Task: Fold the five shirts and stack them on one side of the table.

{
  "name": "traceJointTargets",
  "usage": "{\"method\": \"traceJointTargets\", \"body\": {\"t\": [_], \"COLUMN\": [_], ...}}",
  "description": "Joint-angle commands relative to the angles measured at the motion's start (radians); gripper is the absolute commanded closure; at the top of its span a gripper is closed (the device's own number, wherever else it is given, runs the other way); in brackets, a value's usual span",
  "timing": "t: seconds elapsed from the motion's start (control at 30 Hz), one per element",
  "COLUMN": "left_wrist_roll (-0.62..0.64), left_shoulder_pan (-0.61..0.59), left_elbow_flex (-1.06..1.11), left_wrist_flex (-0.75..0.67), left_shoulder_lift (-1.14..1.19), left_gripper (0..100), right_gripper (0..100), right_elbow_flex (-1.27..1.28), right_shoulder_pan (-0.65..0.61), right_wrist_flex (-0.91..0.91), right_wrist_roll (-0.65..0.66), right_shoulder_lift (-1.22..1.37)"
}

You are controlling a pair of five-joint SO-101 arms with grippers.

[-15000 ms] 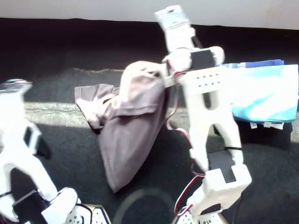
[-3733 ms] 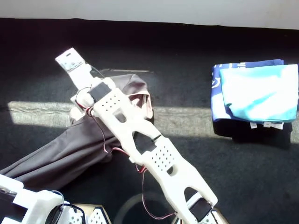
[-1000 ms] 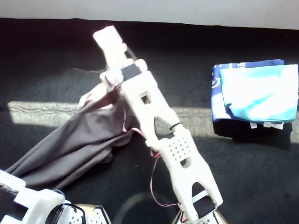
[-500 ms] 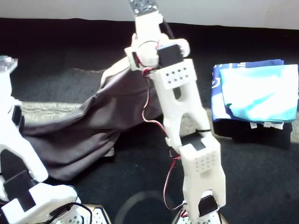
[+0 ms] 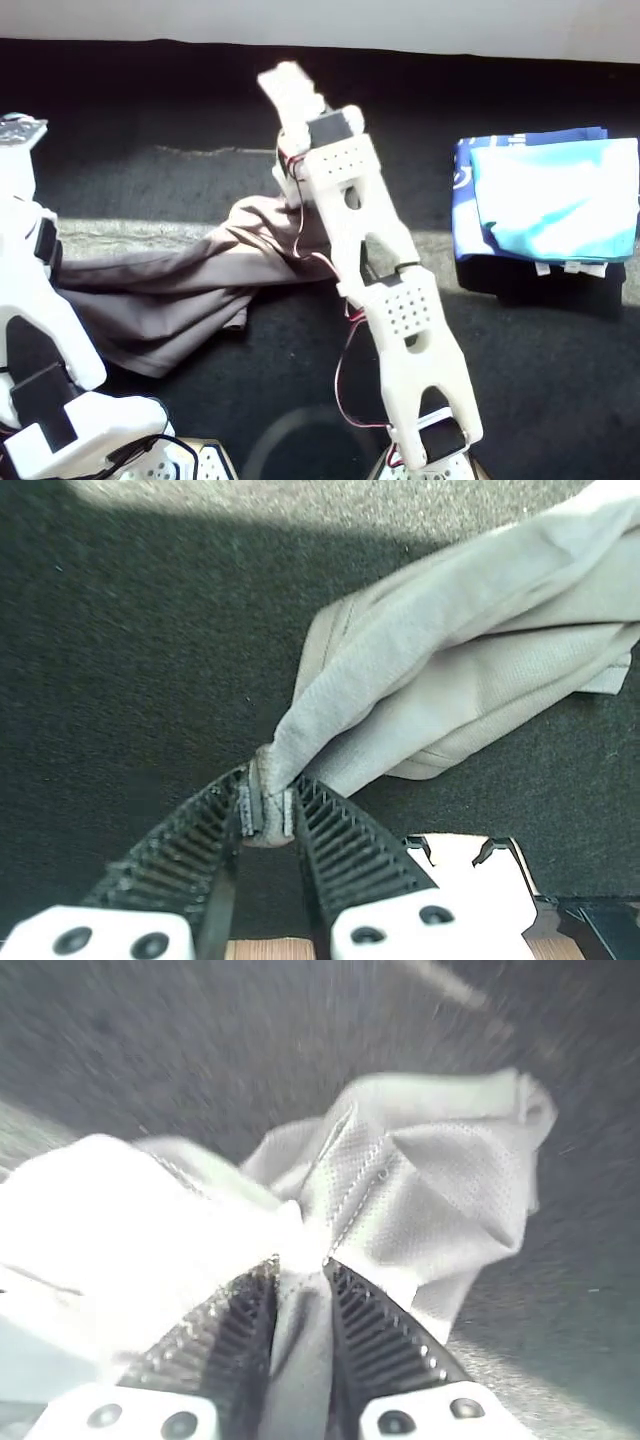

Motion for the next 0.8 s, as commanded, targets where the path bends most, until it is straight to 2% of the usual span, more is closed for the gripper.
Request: {"method": "traceJointTargets", "body": {"t": [0.0, 0.07, 0.17, 0.27, 0.33, 0.6, 0.77], "left_wrist_roll": [0.0, 0.0, 0.002, 0.002, 0.002, 0.0, 0.002], "left_shoulder_pan": [0.01, 0.013, 0.016, 0.016, 0.016, 0.016, 0.018], "left_elbow_flex": [0.005, 0.012, 0.012, 0.012, 0.012, 0.01, -0.001], "left_wrist_flex": [0.0, -0.002, -0.002, -0.002, -0.003, -0.003, -0.021], "left_shoulder_lift": [-0.022, -0.022, -0.021, -0.021, -0.021, -0.021, -0.031], "left_gripper": [99, 99, 99, 99, 99, 99, 99], "right_gripper": [87.1, 84.2, 85.4, 91.6, 99.1, 99.3, 99.3], "right_elbow_flex": [-0.019, -0.019, -0.018, -0.018, -0.018, -0.019, -0.145], "right_shoulder_pan": [0.004, -0.002, -0.005, -0.004, -0.002, -0.002, 0.019], "right_wrist_flex": [0.03, 0.036, 0.036, -0.002, -0.047, -0.087, -0.013], "right_wrist_roll": [0.005, 0.005, 0.008, 0.009, 0.009, 0.008, 0.005], "right_shoulder_lift": [-0.025, -0.07, -0.142, -0.185, -0.191, -0.199, -0.236]}}
